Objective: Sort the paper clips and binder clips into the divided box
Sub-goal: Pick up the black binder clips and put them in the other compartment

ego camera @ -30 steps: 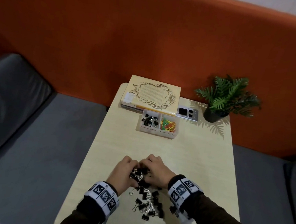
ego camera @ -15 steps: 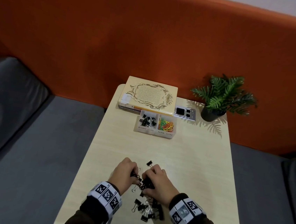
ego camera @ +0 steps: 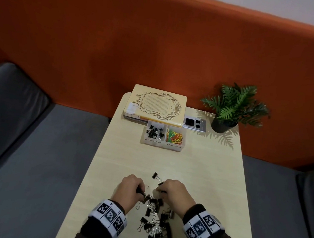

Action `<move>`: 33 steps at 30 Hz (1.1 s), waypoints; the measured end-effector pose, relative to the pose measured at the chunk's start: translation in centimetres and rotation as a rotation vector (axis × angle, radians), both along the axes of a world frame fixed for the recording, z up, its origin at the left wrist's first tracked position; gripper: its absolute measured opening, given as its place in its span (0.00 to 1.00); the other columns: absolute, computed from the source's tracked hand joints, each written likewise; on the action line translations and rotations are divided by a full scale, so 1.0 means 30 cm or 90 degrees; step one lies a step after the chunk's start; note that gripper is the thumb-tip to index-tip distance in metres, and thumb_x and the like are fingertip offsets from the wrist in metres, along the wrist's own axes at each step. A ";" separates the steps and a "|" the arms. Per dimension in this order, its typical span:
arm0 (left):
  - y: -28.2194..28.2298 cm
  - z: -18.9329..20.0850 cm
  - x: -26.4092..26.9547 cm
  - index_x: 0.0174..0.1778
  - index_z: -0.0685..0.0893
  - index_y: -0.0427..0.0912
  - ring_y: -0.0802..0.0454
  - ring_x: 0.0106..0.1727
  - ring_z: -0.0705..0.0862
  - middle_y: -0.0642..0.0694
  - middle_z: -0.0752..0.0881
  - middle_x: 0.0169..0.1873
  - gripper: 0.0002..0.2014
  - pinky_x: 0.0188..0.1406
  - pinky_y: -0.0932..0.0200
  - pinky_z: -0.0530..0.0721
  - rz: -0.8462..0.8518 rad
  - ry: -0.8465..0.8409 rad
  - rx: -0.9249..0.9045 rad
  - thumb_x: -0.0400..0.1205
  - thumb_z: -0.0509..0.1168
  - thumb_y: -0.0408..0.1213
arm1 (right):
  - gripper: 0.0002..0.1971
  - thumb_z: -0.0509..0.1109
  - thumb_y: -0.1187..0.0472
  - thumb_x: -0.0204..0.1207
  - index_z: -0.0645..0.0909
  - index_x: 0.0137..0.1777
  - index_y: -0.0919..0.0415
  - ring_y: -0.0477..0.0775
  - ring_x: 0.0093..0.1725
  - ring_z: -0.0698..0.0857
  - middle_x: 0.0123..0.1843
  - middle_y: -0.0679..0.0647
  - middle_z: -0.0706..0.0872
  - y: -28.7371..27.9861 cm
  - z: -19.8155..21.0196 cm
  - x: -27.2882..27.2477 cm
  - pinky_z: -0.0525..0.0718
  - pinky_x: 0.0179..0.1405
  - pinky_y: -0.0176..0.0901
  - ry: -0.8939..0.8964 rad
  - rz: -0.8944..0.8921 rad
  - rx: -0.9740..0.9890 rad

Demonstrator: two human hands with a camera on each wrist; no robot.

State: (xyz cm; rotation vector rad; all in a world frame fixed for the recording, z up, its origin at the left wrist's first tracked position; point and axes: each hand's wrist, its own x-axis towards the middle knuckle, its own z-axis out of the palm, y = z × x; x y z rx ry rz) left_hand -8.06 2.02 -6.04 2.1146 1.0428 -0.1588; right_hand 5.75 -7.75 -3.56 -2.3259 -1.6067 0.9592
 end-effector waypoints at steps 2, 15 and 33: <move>-0.003 -0.001 -0.004 0.38 0.88 0.48 0.52 0.47 0.86 0.54 0.81 0.40 0.06 0.50 0.58 0.87 0.004 -0.003 0.004 0.70 0.76 0.33 | 0.09 0.68 0.64 0.75 0.86 0.52 0.60 0.58 0.53 0.86 0.52 0.60 0.90 0.026 0.037 0.023 0.73 0.45 0.36 0.004 -0.010 -0.016; -0.025 0.012 -0.038 0.38 0.90 0.50 0.60 0.41 0.88 0.56 0.90 0.39 0.07 0.48 0.63 0.88 0.033 -0.050 -0.014 0.73 0.73 0.32 | 0.06 0.69 0.71 0.73 0.88 0.43 0.66 0.60 0.47 0.87 0.48 0.61 0.90 0.525 0.209 0.221 0.87 0.52 0.49 -0.013 -0.128 0.115; 0.373 0.252 0.446 0.53 0.88 0.36 0.41 0.56 0.86 0.38 0.88 0.53 0.11 0.55 0.53 0.86 -0.042 -0.022 0.190 0.78 0.65 0.24 | 0.10 0.65 0.59 0.78 0.83 0.56 0.60 0.52 0.55 0.84 0.58 0.56 0.86 0.027 0.034 0.047 0.81 0.53 0.38 0.063 -0.185 0.135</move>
